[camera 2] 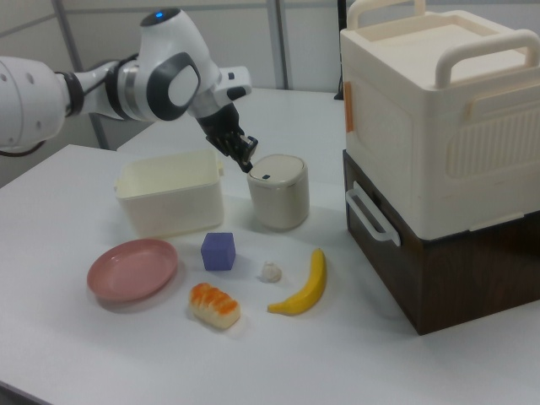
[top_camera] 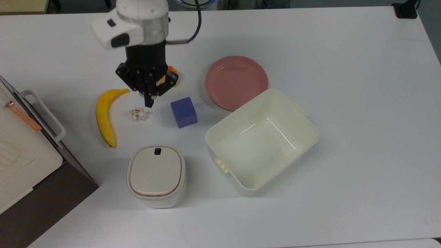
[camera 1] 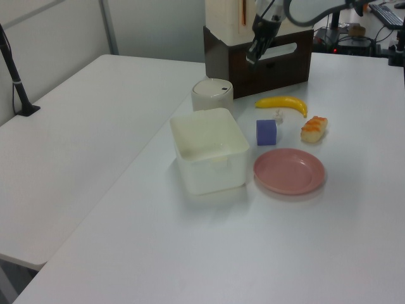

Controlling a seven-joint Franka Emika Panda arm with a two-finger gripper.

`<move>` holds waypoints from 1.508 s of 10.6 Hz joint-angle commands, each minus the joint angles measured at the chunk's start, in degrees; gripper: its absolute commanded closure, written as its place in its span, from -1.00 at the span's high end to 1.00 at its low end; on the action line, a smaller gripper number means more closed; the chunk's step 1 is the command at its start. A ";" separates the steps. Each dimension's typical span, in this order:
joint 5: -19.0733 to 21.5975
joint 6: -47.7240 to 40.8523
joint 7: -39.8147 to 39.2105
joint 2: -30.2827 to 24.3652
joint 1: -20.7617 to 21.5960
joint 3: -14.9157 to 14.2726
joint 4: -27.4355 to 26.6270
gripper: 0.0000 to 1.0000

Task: Open the trash can
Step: 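Move the gripper over the cream trash can lid and lower it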

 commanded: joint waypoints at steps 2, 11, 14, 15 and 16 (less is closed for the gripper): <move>-3.45 8.69 9.05 3.79 0.47 -0.27 2.23 -1.00; -13.91 21.81 12.25 11.43 0.38 -0.27 2.23 -1.00; -14.18 25.06 13.39 12.41 0.47 -0.27 2.23 -1.00; -14.18 25.16 13.39 12.59 0.47 -0.27 2.23 -1.00; -14.36 25.16 13.39 12.67 0.56 -0.27 2.15 -1.00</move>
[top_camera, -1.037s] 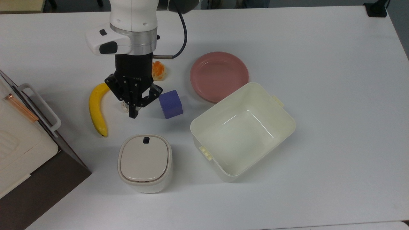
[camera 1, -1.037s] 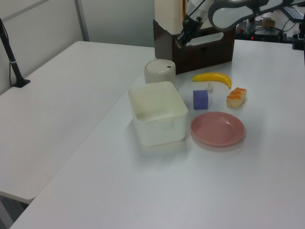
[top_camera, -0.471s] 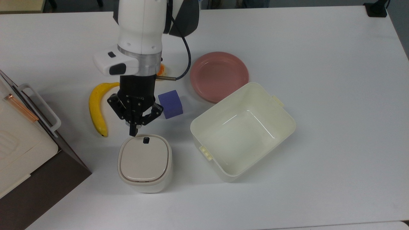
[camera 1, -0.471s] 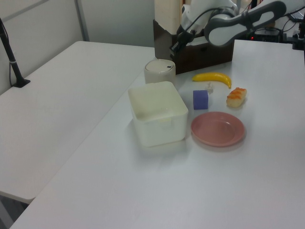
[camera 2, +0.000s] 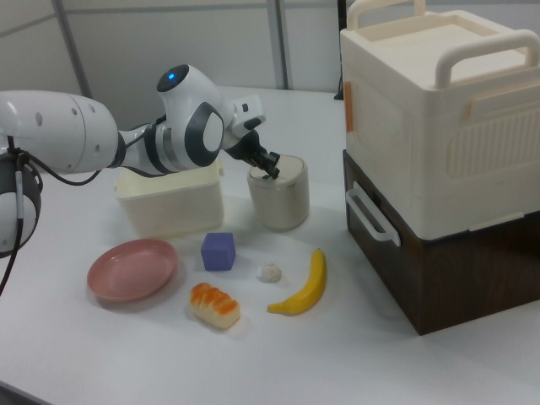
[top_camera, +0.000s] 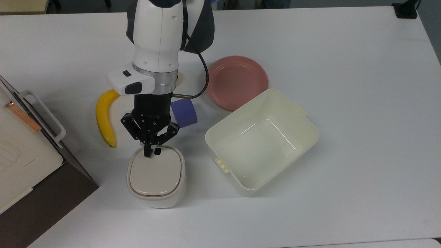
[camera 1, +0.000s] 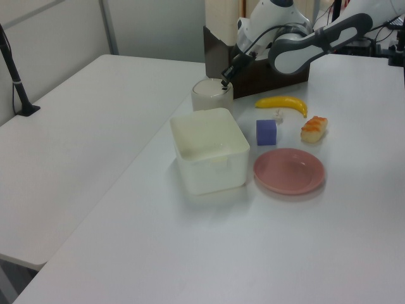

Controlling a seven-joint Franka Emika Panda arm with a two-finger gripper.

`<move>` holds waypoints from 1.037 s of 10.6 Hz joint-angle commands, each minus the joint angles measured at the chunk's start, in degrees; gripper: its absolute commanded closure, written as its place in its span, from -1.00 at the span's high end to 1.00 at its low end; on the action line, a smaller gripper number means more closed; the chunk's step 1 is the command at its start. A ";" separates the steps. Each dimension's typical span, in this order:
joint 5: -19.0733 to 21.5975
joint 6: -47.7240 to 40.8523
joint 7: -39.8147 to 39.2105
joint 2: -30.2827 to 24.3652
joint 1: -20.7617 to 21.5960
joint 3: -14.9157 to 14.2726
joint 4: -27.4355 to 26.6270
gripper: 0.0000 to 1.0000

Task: Open the trash can

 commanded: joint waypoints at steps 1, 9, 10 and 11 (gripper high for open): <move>-2.12 0.57 2.01 0.29 0.82 -0.27 0.44 -1.00; -9.94 0.48 2.10 0.29 1.27 -0.27 -2.10 -1.00; -10.74 0.48 2.10 0.20 1.35 -0.27 -2.63 -1.00; -10.92 0.48 2.10 0.29 1.35 -0.27 -2.72 -1.00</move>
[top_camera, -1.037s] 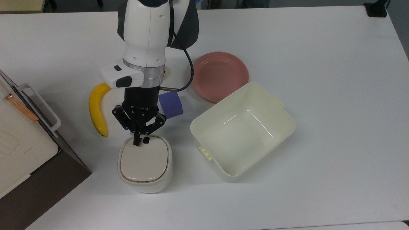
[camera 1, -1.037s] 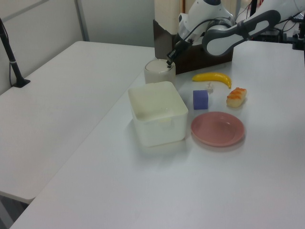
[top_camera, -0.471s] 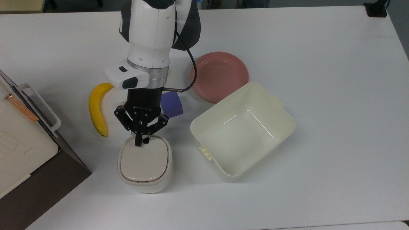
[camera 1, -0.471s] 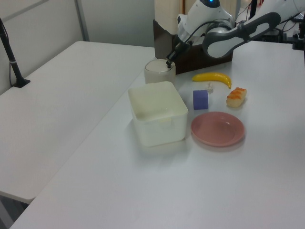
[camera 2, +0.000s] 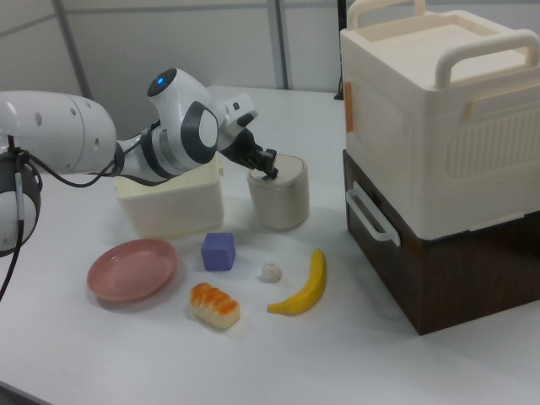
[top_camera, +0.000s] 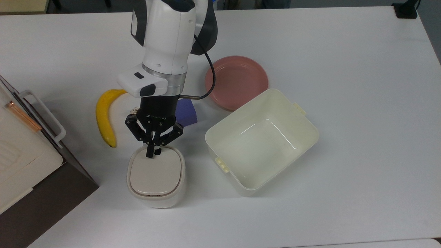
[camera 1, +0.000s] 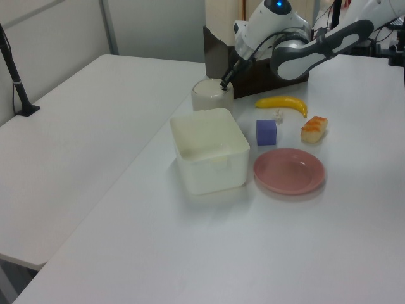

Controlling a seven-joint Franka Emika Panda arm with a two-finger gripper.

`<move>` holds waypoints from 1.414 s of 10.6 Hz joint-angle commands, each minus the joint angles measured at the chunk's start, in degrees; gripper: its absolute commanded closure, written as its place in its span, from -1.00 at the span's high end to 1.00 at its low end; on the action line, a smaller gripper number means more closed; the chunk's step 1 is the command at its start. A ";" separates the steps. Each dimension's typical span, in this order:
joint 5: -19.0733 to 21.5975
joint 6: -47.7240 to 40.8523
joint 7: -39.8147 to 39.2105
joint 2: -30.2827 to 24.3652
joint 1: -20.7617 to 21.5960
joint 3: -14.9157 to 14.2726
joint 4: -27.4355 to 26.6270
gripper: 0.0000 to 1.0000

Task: Open the trash can

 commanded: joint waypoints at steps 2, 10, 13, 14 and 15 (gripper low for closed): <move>-2.15 0.47 3.92 0.01 0.48 -0.26 -2.15 -1.00; 16.80 -0.32 13.52 -3.14 -1.72 -0.08 1.63 -1.00; 24.90 -4.51 12.91 -7.27 -3.47 -0.08 1.54 -1.00; 26.41 -6.71 11.86 -9.20 -4.00 -0.08 1.46 -1.00; 27.55 -10.56 9.94 -11.40 -4.53 -0.08 1.28 -1.00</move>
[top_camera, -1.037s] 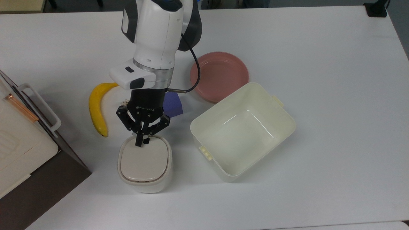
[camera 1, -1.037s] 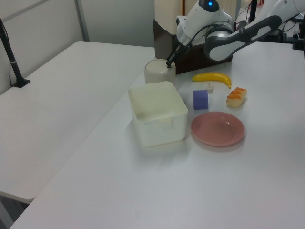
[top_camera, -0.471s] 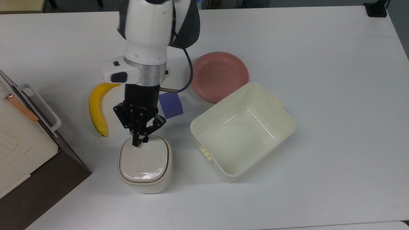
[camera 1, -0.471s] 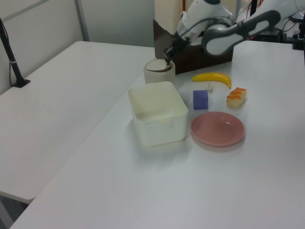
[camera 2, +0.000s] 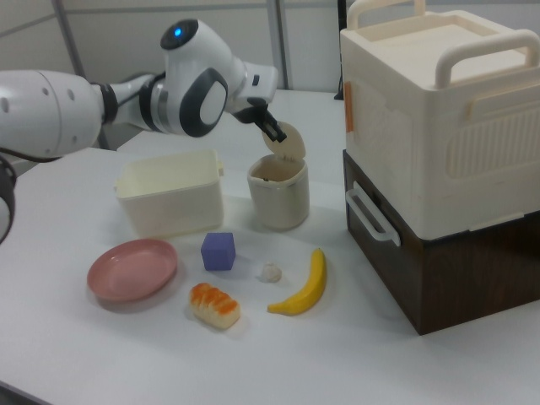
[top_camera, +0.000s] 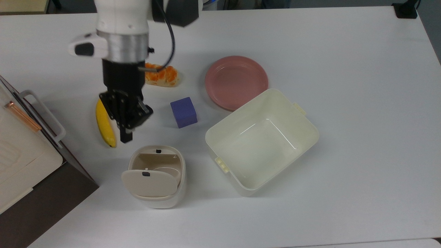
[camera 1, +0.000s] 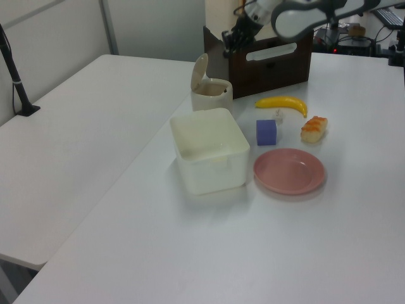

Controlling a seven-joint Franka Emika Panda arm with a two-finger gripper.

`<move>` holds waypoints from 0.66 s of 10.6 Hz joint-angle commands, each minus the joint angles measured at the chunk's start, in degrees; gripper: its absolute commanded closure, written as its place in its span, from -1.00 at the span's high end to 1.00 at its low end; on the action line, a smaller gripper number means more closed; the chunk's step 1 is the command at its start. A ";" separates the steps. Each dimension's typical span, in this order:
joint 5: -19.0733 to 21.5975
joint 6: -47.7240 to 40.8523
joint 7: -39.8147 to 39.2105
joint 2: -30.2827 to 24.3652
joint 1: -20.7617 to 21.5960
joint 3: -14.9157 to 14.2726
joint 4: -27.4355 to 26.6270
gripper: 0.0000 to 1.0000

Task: Open the trash can
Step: 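Lift the gripper upward to flip the trash can lid open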

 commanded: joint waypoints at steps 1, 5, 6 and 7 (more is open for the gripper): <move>4.35 -13.50 -6.83 -8.16 -1.29 -0.01 -1.87 -1.00; 9.80 -40.14 -26.00 -18.45 -3.76 -0.71 -1.69 -0.41; 9.89 -42.80 -27.60 -20.47 -3.67 -0.71 -1.87 0.05; 9.80 -44.22 -27.44 -21.88 -3.32 -0.54 -1.87 0.99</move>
